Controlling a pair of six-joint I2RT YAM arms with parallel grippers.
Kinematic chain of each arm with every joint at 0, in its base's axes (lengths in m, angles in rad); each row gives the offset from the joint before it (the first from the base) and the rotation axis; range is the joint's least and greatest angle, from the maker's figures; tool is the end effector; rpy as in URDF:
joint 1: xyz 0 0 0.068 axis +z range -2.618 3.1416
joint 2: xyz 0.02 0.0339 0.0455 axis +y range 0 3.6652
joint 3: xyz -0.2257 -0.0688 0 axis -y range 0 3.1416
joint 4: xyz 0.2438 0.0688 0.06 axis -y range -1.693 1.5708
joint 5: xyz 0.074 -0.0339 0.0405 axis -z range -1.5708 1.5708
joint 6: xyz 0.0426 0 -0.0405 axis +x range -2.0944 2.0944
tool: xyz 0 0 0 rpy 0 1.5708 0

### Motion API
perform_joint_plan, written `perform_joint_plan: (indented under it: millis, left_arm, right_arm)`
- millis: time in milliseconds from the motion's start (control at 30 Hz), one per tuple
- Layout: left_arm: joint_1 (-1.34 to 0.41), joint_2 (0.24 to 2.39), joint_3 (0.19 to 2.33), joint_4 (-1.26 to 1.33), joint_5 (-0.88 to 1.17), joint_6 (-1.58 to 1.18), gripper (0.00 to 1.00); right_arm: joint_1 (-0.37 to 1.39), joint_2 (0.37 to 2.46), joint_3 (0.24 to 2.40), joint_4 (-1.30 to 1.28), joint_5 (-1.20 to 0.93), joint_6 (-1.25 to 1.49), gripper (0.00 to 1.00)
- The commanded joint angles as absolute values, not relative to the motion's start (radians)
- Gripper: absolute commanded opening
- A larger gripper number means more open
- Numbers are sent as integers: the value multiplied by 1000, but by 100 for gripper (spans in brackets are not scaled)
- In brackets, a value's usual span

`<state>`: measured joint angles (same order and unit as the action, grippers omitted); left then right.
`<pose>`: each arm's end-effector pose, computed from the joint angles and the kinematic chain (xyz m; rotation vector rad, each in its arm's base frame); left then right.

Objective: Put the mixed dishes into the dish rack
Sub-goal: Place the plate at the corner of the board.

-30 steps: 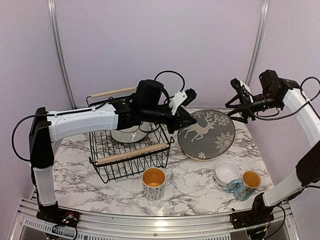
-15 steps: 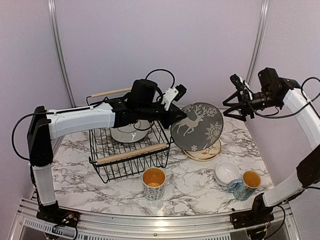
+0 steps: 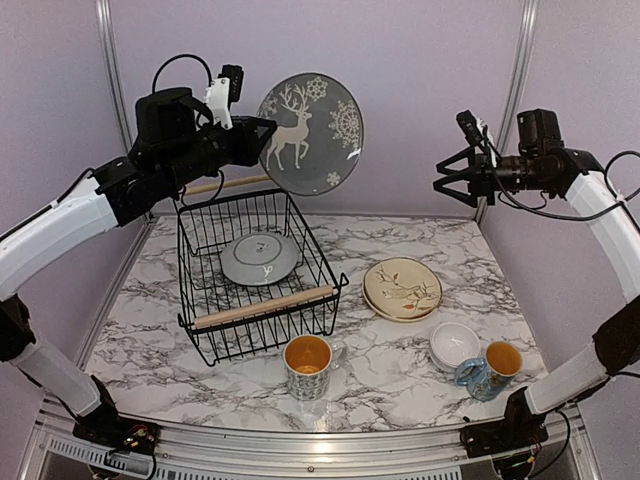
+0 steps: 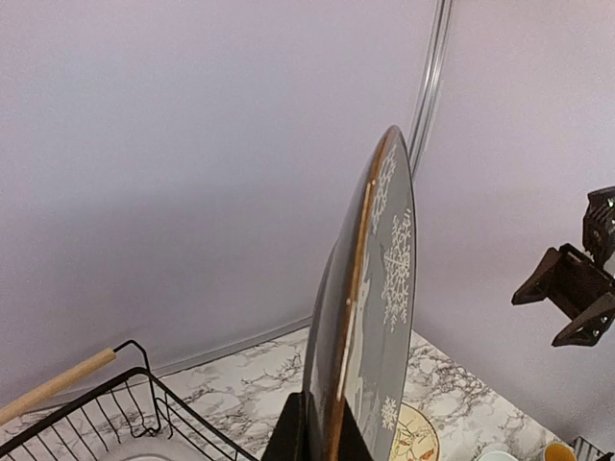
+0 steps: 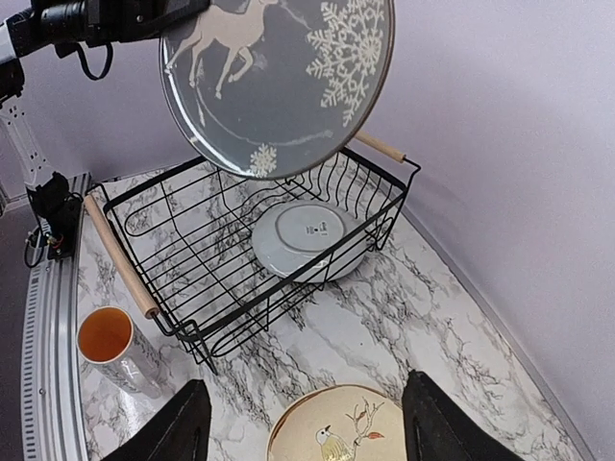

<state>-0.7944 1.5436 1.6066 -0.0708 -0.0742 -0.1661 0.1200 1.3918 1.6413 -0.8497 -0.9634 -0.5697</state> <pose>0.2614 -0.2617 0.4134 0.4439 1.5595 -0.6894 0.2762 0.0685 0.3984 -1.1355 1.6114 0.7450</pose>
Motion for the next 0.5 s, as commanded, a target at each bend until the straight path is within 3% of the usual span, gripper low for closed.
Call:
perform_joint_plan:
  millis: [0,467]
  left_arm:
    - [-782,1365,1521,-59,-291,-219,0]
    - [-761,933,1331,-577,-886,-514,0]
  right_arm:
    - [218,1421,1628,-750,-852,-499,66]
    - [541,1596,1653,-678,-639,-531,64]
